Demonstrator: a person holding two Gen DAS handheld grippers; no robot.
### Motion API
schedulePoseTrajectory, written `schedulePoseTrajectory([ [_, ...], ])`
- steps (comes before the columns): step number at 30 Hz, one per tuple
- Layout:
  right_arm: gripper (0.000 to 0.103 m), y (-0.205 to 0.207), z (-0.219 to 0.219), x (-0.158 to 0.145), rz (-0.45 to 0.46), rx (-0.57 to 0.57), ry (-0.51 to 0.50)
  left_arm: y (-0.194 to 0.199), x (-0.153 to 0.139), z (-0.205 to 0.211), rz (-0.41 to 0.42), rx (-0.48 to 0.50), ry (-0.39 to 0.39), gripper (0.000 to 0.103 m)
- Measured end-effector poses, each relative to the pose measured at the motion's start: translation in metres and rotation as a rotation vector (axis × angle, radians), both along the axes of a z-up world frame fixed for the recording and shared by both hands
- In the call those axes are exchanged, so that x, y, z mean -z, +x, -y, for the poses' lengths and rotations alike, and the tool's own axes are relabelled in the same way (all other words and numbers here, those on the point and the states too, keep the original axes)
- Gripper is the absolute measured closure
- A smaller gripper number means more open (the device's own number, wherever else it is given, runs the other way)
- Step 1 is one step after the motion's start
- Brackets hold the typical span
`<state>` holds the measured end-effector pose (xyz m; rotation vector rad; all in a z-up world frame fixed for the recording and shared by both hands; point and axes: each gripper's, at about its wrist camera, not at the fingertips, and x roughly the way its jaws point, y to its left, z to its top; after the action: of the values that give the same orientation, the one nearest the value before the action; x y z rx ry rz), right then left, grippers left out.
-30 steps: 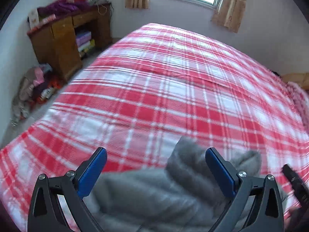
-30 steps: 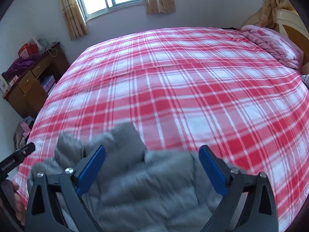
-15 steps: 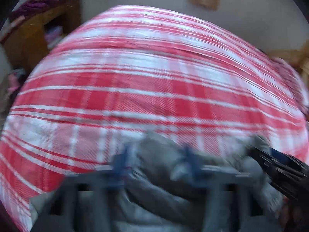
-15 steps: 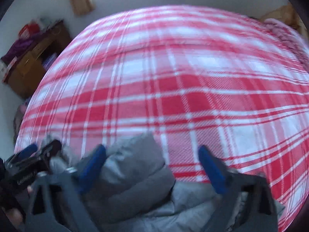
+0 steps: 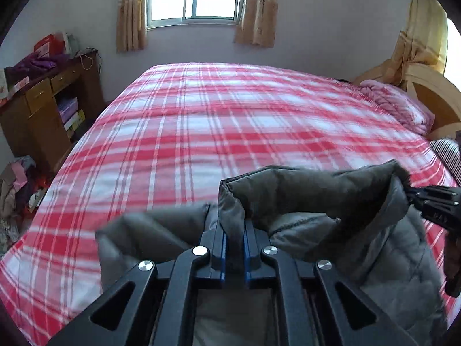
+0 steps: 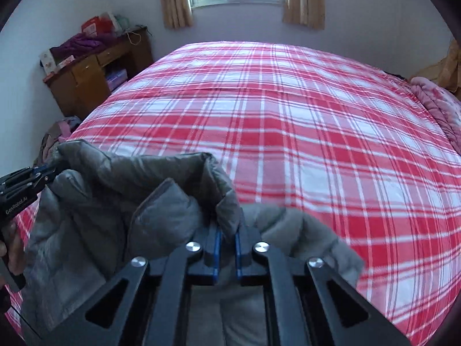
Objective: Fold large clothes
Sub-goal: 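Lift the hem with both grippers and fold it toward the collar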
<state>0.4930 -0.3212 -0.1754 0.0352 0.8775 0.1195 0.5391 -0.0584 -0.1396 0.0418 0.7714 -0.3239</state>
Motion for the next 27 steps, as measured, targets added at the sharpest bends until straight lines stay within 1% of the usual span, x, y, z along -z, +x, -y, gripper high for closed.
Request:
schedulePoseTrajectory([
  [2, 0.095, -0.012, 0.002, 0.013, 0.002, 0.008, -0.012, 0.001, 0.022, 0.004, -0.032, -0.006, 0.042, 0.095],
  [4, 0.095, -0.01, 0.004, 0.031, -0.029, 0.029, -0.011, 0.005, 0.041, 0.007, -0.051, -0.018, 0.084, 0.096],
  [5, 0.095, -0.011, 0.005, 0.039, -0.04, 0.036, -0.016, 0.007, 0.046, 0.008, -0.054, -0.022, 0.093, 0.096],
  [8, 0.095, -0.006, 0.002, 0.056, -0.052, 0.035, -0.056, 0.009, 0.045, 0.009, -0.048, -0.029, 0.1, 0.096],
  [10, 0.095, -0.007, 0.0, 0.056, -0.047, 0.029, -0.088, 0.004, 0.037, 0.009, -0.041, -0.026, 0.098, 0.094],
  [11, 0.095, -0.007, 0.0, 0.055, -0.045, 0.029, -0.093, -0.001, 0.033, 0.009, -0.032, -0.018, 0.111, 0.093],
  [12, 0.095, -0.008, 0.001, 0.053, -0.044, 0.031, -0.093, -0.006, 0.028, 0.01, -0.022, -0.016, 0.133, 0.09],
  [14, 0.09, -0.01, 0.007, 0.049, -0.049, 0.024, -0.091, -0.019, 0.016, 0.008, 0.011, -0.011, 0.167, 0.079],
  [15, 0.087, -0.011, 0.009, 0.048, -0.046, 0.023, -0.089, -0.026, 0.008, 0.004, 0.038, -0.013, 0.175, 0.06],
  [16, 0.072, -0.015, 0.011, 0.046, -0.042, 0.024, -0.086, -0.033, -0.001, -0.001, 0.068, -0.022, 0.177, 0.034],
  [17, 0.062, -0.018, 0.016, 0.042, -0.044, 0.025, -0.075, -0.036, -0.009, -0.005, 0.097, -0.035, 0.174, 0.024],
  [18, 0.06, -0.021, 0.019, 0.04, -0.046, 0.021, -0.063, -0.042, -0.018, -0.011, 0.134, -0.051, 0.164, 0.012],
  [19, 0.058, -0.025, 0.02, 0.039, -0.045, 0.017, -0.06, -0.045, -0.027, -0.017, 0.168, -0.062, 0.151, 0.011],
  [20, 0.054, -0.029, 0.022, 0.035, -0.044, 0.01, -0.059, -0.045, -0.034, -0.022, 0.189, -0.075, 0.14, 0.01],
  [22, 0.048, -0.038, 0.027, 0.027, -0.037, -0.003, -0.062, -0.034, -0.046, -0.029, 0.195, -0.135, 0.136, 0.01],
  [24, 0.048, -0.045, 0.03, 0.017, -0.027, 0.009, -0.072, -0.019, -0.05, -0.031, 0.18, -0.213, 0.161, 0.01],
  [25, 0.048, -0.048, 0.032, 0.008, -0.016, 0.031, -0.066, -0.01, -0.049, -0.03, 0.159, -0.241, 0.154, 0.01],
  [27, 0.048, -0.053, 0.035, -0.01, 0.013, 0.065, -0.022, 0.0, -0.045, -0.025, 0.13, -0.261, 0.134, 0.01],
])
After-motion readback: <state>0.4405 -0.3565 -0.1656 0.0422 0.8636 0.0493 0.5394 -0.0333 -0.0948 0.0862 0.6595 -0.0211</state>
